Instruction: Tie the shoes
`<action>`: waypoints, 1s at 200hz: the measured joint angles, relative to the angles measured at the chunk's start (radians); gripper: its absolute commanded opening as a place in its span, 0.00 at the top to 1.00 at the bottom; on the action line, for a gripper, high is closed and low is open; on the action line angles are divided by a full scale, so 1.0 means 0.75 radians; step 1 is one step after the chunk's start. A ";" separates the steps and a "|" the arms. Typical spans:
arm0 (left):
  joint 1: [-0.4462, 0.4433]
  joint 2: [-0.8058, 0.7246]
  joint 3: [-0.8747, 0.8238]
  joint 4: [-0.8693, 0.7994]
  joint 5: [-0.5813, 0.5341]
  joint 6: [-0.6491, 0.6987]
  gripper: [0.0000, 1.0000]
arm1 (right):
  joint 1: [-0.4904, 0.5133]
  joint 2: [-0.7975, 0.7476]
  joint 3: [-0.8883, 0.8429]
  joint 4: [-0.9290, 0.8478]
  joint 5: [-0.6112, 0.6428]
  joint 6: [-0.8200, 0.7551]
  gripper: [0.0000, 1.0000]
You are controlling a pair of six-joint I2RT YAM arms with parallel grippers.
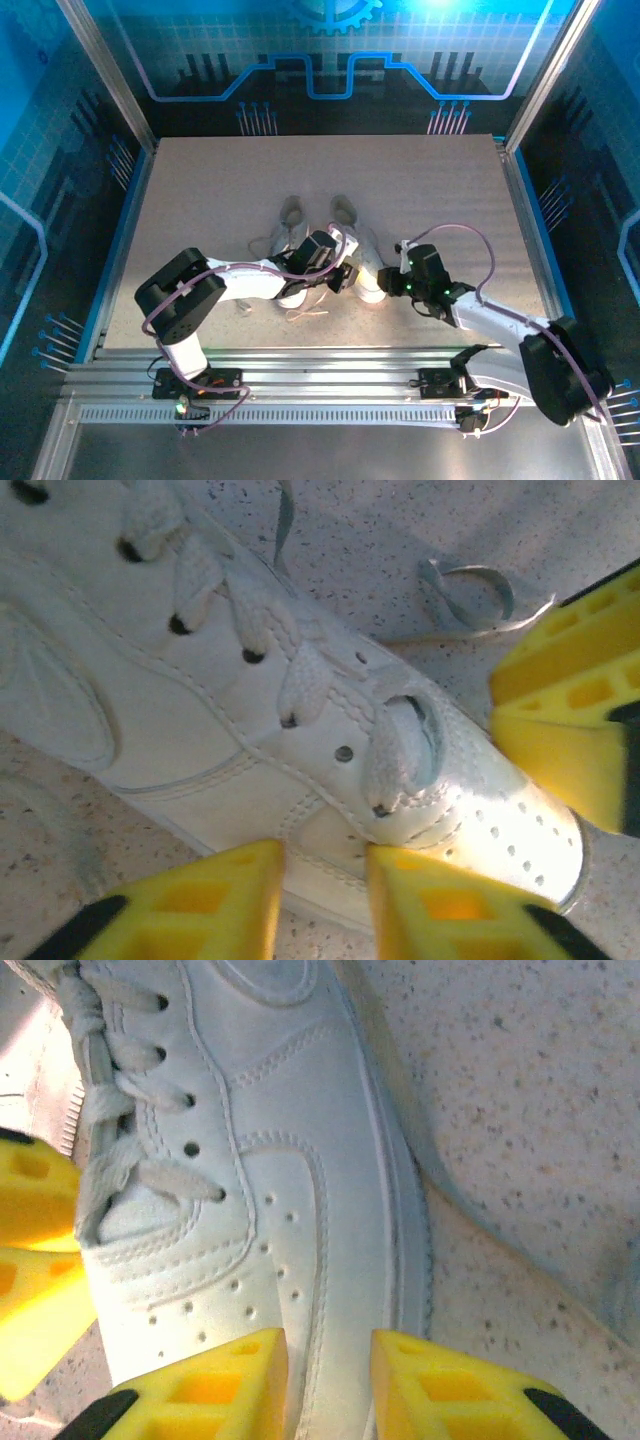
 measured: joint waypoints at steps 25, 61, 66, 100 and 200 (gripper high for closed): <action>-0.007 -0.061 -0.001 -0.114 -0.095 0.018 0.51 | 0.004 -0.068 0.004 -0.111 0.002 0.034 0.68; -0.046 -0.184 -0.038 -0.298 -0.229 0.009 0.50 | -0.027 -0.100 0.096 -0.363 0.073 0.093 0.61; -0.056 -0.187 -0.045 -0.319 -0.249 0.007 0.50 | -0.039 -0.093 0.106 -0.380 0.078 0.098 0.61; -0.152 -0.142 -0.072 -0.448 -0.352 -0.017 0.50 | -0.068 0.036 0.123 -0.415 0.064 0.124 0.62; -0.172 -0.161 -0.132 -0.507 -0.507 -0.083 1.00 | 0.163 0.207 0.158 -0.340 0.063 0.173 0.70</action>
